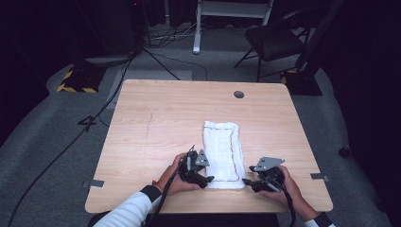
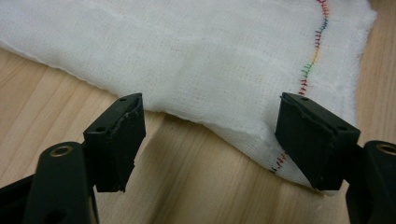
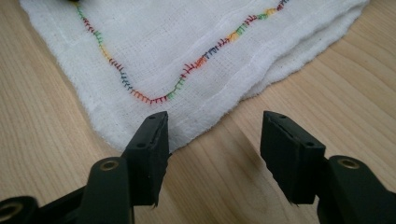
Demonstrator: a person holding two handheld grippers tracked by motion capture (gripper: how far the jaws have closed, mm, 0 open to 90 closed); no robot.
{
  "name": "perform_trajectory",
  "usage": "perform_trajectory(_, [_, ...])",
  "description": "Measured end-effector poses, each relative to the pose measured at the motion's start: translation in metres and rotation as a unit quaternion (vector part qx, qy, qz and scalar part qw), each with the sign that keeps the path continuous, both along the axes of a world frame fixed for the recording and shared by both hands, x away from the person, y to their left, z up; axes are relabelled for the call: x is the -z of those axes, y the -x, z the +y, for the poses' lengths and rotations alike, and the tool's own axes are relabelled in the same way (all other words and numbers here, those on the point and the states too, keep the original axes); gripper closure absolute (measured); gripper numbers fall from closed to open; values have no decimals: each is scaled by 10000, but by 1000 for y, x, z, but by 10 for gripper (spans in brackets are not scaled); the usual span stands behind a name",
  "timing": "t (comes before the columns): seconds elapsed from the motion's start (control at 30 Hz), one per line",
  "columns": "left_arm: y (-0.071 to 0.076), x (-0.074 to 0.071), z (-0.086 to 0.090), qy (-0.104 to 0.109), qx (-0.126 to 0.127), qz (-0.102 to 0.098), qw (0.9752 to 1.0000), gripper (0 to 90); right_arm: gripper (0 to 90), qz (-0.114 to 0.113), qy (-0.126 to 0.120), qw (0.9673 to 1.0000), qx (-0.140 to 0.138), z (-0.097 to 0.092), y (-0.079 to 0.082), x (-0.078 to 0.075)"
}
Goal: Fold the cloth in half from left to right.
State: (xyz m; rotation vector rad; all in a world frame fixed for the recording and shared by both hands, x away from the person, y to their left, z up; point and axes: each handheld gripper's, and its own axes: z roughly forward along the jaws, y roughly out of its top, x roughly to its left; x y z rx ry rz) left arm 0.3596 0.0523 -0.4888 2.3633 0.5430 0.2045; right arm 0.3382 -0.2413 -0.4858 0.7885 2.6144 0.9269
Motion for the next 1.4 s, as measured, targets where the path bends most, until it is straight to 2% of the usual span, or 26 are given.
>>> perform_trajectory(0.13, [-4, -10, 5, 176, -113, -139, 9997, 240, 401, -79, -191, 9998, 38, -5, -4, -6])
perform_trajectory(0.2, [-12, -20, 10, 282, -259, -273, 9989, 240, 401, -231, -249, 9994, 115, -9, -9, -12])
perform_trajectory(0.27, [-15, -22, 11, 274, -336, -308, 9986, 239, 404, -265, -291, 9991, 151, -11, -11, -13])
perform_trajectory(0.37, [-28, -27, 14, 245, -528, -378, 9976, 235, 420, -301, -465, 9981, 266, -15, -23, -18])
perform_trajectory(0.4, [-34, -29, 15, 195, -606, -435, 9970, 236, 429, -360, -476, 9977, 312, -16, -31, -21])
perform_trajectory(0.43, [-45, -32, 16, 202, -777, -573, 9951, 238, 434, -384, -496, 9975, 316, -16, -36, -23])
perform_trajectory(0.47, [-45, -32, 16, 202, -777, -573, 9951, 238, 434, -384, -496, 9975, 316, -16, -36, -23])
perform_trajectory(0.5, [-57, -35, 18, 304, -922, -542, 9938, 241, 442, -421, -527, 9970, 388, -14, -50, -26])
perform_trajectory(0.53, [-57, -35, 18, 304, -922, -542, 9938, 241, 442, -421, -527, 9970, 388, -14, -50, -26])
perform_trajectory(0.57, [-66, -37, 18, 347, -991, -483, 9933, 241, 447, -478, -516, 9966, 429, -12, -62, -29])
perform_trajectory(0.6, [-73, -38, 18, 340, -1055, -507, 9925, 241, 452, -521, -517, 9963, 439, -10, -69, -31])
perform_trajectory(0.63, [-87, -38, 16, 384, -1158, -415, 9917, 242, 459, -532, -537, 9961, 461, -8, -76, -32])
perform_trajectory(0.67, [-87, -38, 16, 384, -1158, -415, 9917, 242, 459, -532, -537, 9961, 461, -8, -76, -32])
perform_trajectory(0.7, [-94, -37, 15, 382, -1205, -360, 9913, 241, 468, -579, -509, 9956, 539, -3, -92, -34])
perform_trajectory(0.73, [-100, -36, 14, 400, -1287, -359, 9902, 241, 468, -579, -509, 9956, 539, -3, -92, -34])
perform_trajectory(0.83, [-119, -30, 9, 315, -1437, -298, 9887, 245, 484, -534, -651, 9938, 725, 4, -121, -34])
perform_trajectory(0.87, [-125, -28, 8, 314, -1491, -256, 9880, 245, 484, -534, -651, 9938, 725, 4, -121, -34])
perform_trajectory(0.97, [-140, -21, 5, 317, -1656, -92, 9856, 246, 485, -485, -671, 9933, 812, 11, -139, -31])
perform_trajectory(1.0, [-144, -19, 4, 338, -1679, -74, 9852, 246, 484, -390, -695, 9936, 801, 17, -148, -28])
perform_trajectory(1.07, [-149, -14, 1, 298, -1698, -23, 9850, 246, 482, -375, -606, 9941, 820, 22, -155, -26])
perform_trajectory(1.1, [-152, -12, -1, 200, -1742, -42, 9845, 251, 481, -359, -638, 9941, 802, 25, -160, -24])
perform_trajectory(1.17, [-155, -8, -3, 167, -1736, -15, 9847, 257, 480, -315, -629, 9943, 795, 28, -163, -23])
perform_trajectory(1.23, [-158, -3, -6, 172, -1759, 20, 9842, 268, 473, -244, -517, 9946, 867, 35, -174, -17])
perform_trajectory(1.3, [-160, -1, -8, 114, -1742, 46, 9846, 269, 473, -227, -456, 9944, 922, 36, -178, -14])
perform_trajectory(1.4, [-163, 1, -10, 114, -1736, 82, 9847, 279, 469, -116, -461, 9934, 1047, 37, -190, -6])
